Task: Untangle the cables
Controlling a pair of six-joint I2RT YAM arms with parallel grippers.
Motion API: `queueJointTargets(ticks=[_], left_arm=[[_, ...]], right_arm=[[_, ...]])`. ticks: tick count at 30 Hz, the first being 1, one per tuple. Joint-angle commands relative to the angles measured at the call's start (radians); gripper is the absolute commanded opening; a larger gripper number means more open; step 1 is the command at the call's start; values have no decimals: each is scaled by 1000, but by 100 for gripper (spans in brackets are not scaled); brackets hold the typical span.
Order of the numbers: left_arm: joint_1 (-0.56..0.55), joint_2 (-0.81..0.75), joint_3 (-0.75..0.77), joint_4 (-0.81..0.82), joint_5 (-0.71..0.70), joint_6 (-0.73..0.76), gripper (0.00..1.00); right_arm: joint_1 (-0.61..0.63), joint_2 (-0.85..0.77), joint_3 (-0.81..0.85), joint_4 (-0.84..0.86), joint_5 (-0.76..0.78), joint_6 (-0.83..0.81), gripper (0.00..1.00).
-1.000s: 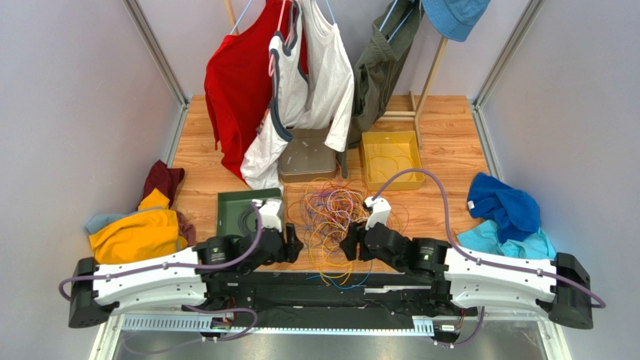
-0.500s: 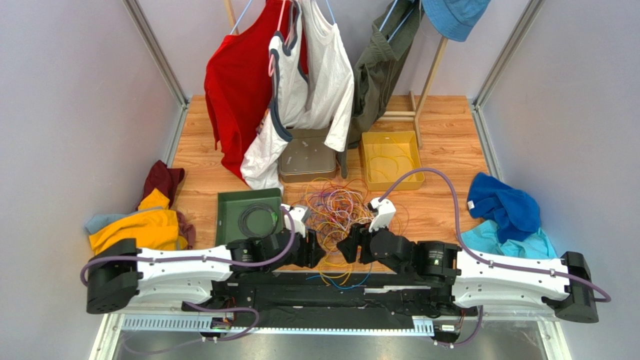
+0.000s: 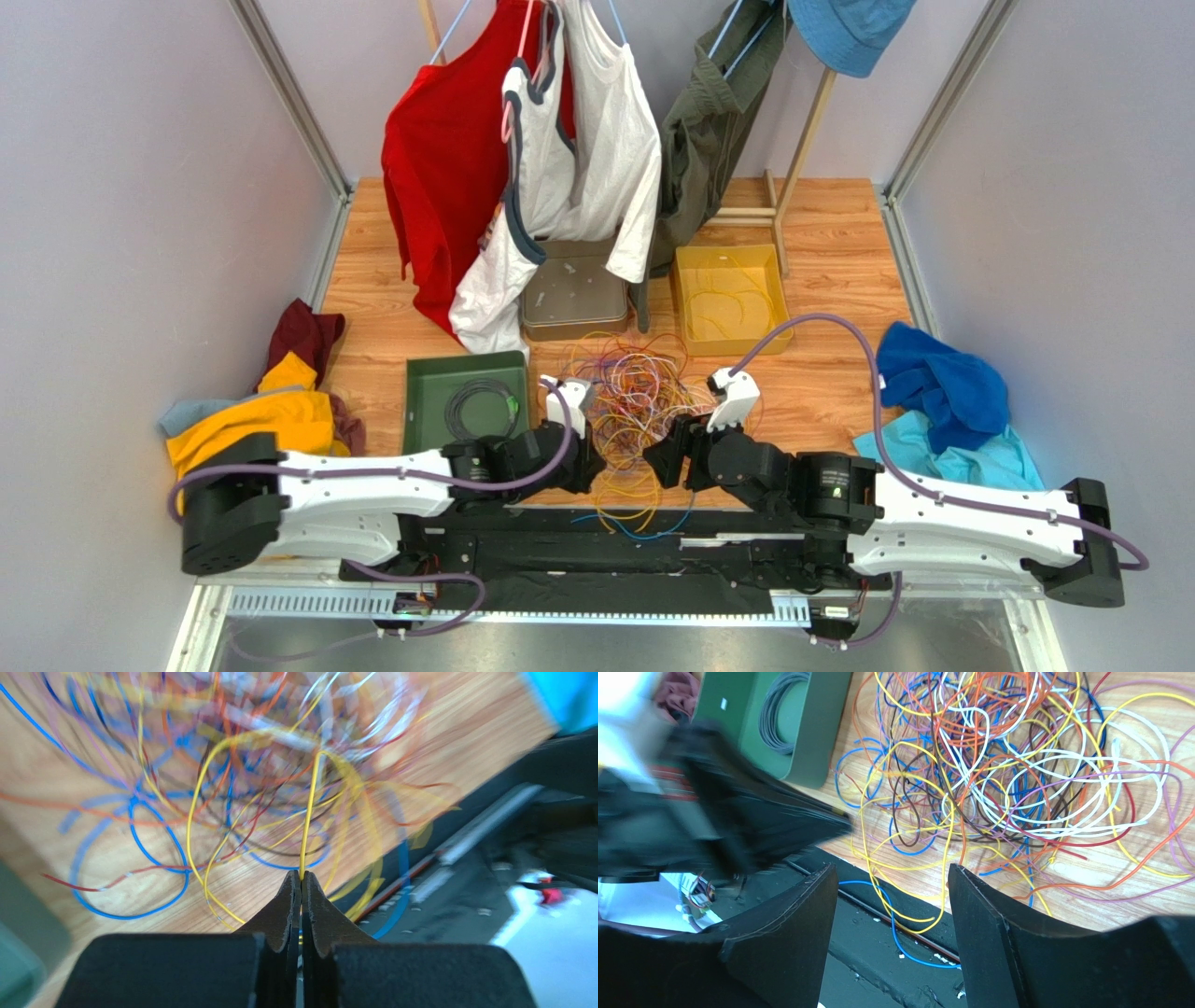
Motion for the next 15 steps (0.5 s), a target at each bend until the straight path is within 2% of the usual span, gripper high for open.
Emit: queueJointTargets(ticks=[1, 3, 6, 11, 15], left_arm=[[-4, -292, 144, -160, -67, 155, 0], [-4, -409, 248, -240, -87, 231, 0], [-4, -460, 434, -354, -123, 317, 0], [-4, -393, 754, -476, -140, 442, 0], [-4, -319, 890, -489, -147, 520, 0]], right_arm=[[8, -49, -12, 1, 56, 19, 63], [8, -66, -28, 5, 64, 15, 64], [9, -103, -41, 1, 93, 7, 65], [11, -209, -124, 148, 90, -40, 65], [11, -267, -155, 254, 18, -135, 65]])
